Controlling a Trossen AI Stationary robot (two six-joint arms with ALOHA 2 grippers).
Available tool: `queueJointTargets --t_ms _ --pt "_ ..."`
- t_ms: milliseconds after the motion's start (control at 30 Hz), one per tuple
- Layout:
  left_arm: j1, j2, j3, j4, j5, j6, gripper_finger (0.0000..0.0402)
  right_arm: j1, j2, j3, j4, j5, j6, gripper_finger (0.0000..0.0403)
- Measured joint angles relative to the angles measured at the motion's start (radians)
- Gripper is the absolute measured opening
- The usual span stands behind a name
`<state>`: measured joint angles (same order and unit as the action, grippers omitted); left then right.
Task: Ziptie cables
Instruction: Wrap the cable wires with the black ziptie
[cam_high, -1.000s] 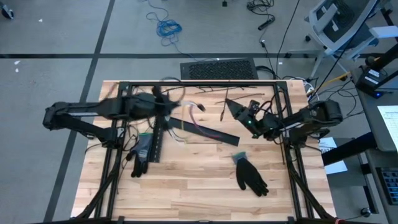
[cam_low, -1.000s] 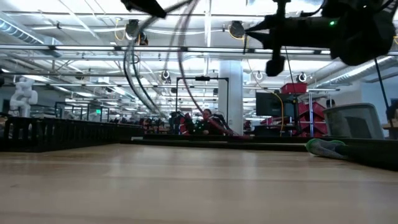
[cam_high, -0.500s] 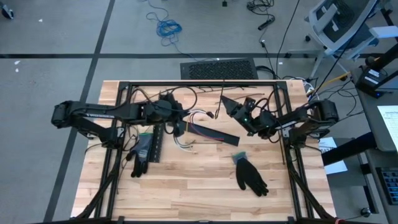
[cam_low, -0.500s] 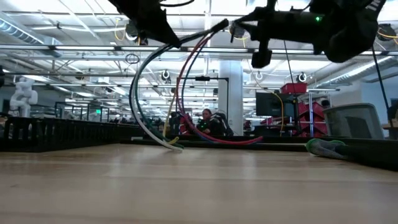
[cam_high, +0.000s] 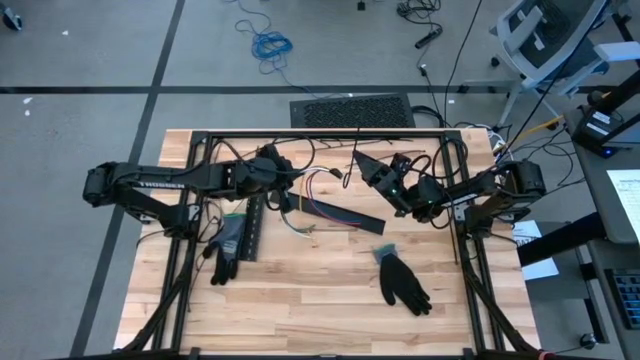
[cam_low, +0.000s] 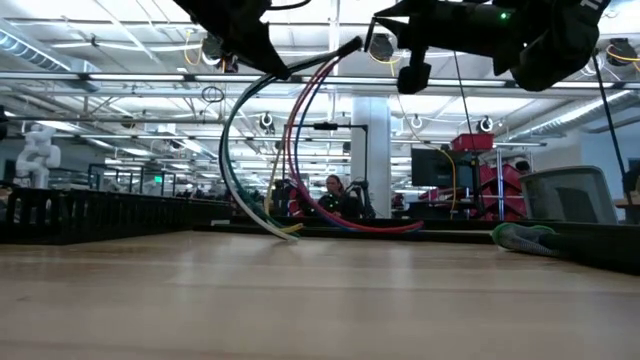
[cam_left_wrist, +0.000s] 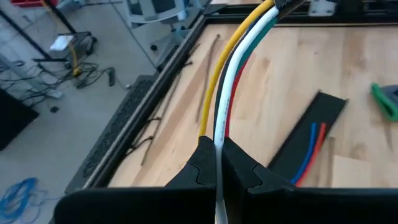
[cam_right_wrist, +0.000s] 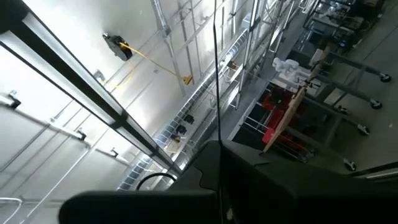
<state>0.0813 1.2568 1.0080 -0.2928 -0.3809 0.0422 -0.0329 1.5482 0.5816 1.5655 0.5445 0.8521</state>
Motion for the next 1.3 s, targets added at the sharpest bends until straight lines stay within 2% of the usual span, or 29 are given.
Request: queueJointTargets --t_ms 400,700,1000,1100,1300 --pt "-0.005 0.002 0.000 0.000 -0.010 -0.002 0.0004 -0.028 0.000 0.006 -0.034 0.029 -0.008 0.0000" --pt "-0.021 0.083 0.002 0.019 -0.068 0.019 0.0004 -0.027 0.001 0.132 -0.262 0.002 -0.059 0.0000" --pt "-0.045 0.082 0.018 0.079 -0.097 0.026 0.0004 -0.033 0.001 0.149 -0.460 0.025 -0.026 0.0000" --pt "-0.048 0.080 0.023 0.081 -0.082 0.026 0.0004 -0.034 0.001 0.149 -0.426 0.038 -0.044 0.0000" --pt "-0.049 0.101 0.021 0.137 0.014 0.025 0.0004 -0.045 0.001 0.149 -0.403 0.028 -0.045 0.0000"
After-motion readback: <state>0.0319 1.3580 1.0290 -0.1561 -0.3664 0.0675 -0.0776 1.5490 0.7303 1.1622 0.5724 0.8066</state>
